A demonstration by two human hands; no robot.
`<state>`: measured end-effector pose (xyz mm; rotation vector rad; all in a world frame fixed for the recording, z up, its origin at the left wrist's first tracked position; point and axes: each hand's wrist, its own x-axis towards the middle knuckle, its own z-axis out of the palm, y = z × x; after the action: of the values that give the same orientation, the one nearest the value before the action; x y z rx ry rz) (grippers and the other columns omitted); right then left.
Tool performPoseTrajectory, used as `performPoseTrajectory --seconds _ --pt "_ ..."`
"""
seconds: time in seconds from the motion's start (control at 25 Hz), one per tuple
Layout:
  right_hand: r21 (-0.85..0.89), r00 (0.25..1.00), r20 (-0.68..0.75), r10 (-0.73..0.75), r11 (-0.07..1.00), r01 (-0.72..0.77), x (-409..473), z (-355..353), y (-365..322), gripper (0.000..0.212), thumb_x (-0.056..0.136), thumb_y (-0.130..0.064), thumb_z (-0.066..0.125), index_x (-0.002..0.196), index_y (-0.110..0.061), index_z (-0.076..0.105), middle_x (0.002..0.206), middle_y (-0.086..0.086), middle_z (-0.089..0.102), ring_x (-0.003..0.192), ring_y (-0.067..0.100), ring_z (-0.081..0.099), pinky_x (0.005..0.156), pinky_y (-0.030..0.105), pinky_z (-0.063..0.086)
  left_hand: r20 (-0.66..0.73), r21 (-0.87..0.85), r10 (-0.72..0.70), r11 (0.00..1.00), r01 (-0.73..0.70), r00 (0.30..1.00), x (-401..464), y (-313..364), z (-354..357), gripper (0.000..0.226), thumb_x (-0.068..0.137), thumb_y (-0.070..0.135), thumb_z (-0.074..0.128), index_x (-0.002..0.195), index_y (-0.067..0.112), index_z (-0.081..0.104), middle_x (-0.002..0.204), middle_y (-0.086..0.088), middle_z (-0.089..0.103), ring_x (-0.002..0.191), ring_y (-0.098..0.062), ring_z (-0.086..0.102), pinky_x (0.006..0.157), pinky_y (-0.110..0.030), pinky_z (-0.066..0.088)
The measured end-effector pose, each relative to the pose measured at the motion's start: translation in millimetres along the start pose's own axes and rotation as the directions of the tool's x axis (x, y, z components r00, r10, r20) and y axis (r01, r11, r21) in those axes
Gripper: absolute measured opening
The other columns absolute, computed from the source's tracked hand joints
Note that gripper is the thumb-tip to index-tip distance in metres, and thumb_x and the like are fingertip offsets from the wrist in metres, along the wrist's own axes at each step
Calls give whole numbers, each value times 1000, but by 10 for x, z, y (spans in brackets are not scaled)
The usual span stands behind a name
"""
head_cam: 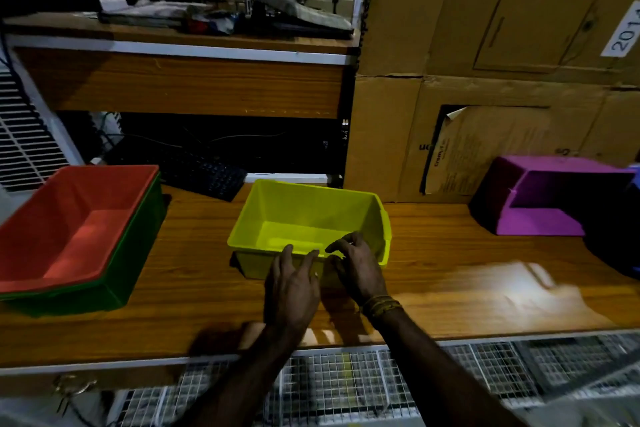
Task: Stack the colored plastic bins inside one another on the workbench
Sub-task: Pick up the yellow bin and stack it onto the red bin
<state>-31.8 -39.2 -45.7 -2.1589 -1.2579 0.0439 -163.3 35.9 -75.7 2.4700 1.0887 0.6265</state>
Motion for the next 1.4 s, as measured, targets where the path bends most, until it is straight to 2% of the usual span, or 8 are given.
performPoseTrajectory --seconds 0.32,0.48,0.64,0.72,0.88,1.04,1.28,1.4 --pt "41 996 -64 68 997 -65 -187 -218 195 21 88 -10 56 102 -16 71 106 11 57 92 23 59 78 29 46 47 -45 12 999 -10 999 184 55 75 37 93 45 49 128 38 56 150 -12 26 137 -34 29 106 -49 41" --pt "128 986 -142 92 989 -74 -235 -306 176 28 85 -12 48 101 -14 71 103 9 56 81 15 56 72 24 41 52 -45 71 997 -69 996 102 258 162 39 86 57 40 101 31 65 134 -9 40 129 -33 37 101 -48 41" --pt "-8 989 -109 97 995 -98 -326 -343 315 23 86 -17 53 102 -17 71 112 10 58 104 24 57 82 35 48 72 -199 34 980 -19 997 218 97 97 20 82 50 58 83 29 57 128 -7 42 115 -29 50 91 -44 49" --pt "-51 992 -84 92 994 -97 -365 -317 398 20 86 -21 58 100 -19 72 116 12 59 113 28 54 89 36 46 117 -273 32 962 1 993 275 72 11 15 78 39 62 88 31 55 129 -4 41 95 -26 60 79 -40 52" --pt "-75 995 -71 66 995 -71 -430 -299 421 18 89 -36 63 99 -24 72 119 12 60 115 28 55 90 40 48 143 -283 58 959 -15 988 338 102 -123 39 83 12 59 119 26 58 144 -6 36 63 -20 56 61 -34 48" --pt "-92 990 -72 118 988 -124 -452 -351 421 38 88 -57 50 107 -29 69 134 13 51 123 29 50 96 42 48 126 -252 9 967 23 992 374 37 -172 50 86 -3 54 129 20 61 156 -13 33 104 -29 63 64 -33 47" --pt "-176 984 -8 176 969 -174 -430 -395 346 58 81 -67 39 124 -34 59 150 12 35 142 31 28 110 48 31 34 -126 -59 990 63 998 403 25 -189 50 85 -8 50 121 22 67 152 -12 42 113 -32 63 69 -34 51" --pt "-167 978 51 202 967 -191 -376 -404 355 52 86 -60 51 131 -32 55 154 14 28 144 32 25 110 48 36 47 -50 -80 995 83 996 418 49 -203 49 84 -3 48 120 24 67 151 -10 44 124 -34 51 89 -39 48"
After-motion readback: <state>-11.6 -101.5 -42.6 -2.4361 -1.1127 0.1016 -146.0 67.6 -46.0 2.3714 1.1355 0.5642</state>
